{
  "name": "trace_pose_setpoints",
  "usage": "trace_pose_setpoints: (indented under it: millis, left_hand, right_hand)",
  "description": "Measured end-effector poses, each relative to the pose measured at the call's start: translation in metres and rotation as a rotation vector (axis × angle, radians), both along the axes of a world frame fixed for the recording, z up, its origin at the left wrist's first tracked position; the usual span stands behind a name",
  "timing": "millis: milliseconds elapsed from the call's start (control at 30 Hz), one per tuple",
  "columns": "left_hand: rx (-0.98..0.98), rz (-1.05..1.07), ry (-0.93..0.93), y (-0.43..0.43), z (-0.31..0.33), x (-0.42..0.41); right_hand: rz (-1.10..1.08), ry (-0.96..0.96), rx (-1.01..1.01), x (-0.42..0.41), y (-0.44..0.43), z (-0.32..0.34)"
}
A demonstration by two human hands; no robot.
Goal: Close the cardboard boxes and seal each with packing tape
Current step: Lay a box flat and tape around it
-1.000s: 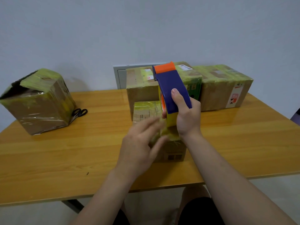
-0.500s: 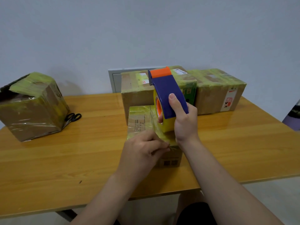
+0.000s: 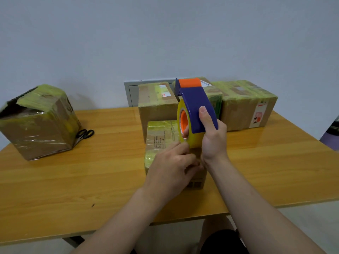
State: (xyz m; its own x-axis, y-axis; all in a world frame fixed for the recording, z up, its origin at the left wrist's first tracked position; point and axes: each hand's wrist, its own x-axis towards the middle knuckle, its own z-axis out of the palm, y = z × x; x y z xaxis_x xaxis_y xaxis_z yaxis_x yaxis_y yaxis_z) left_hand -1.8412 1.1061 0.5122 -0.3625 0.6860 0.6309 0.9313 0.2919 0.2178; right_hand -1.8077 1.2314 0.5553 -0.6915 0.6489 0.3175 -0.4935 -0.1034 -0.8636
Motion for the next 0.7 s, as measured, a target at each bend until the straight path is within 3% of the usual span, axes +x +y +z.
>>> trace_pose_setpoints:
  millis: [133, 267, 533, 700]
  left_hand:
    - [0.003, -0.001, -0.061, -0.001, -0.002, 0.0]
    - [-0.009, 0.021, 0.026, 0.006, 0.002, 0.003]
    - [0.066, 0.229, 0.026, 0.024, 0.0, 0.02]
    - [-0.143, 0.395, 0.026, 0.031, -0.002, 0.03]
  right_hand:
    - [-0.041, 0.024, -0.121, 0.005, 0.001, 0.003]
    - [-0.076, 0.037, -0.223, 0.008, 0.006, 0.004]
    - [-0.167, -0.025, -0.019, 0.014, 0.007, 0.012]
    - [-0.248, -0.02, -0.007, 0.018, 0.007, 0.014]
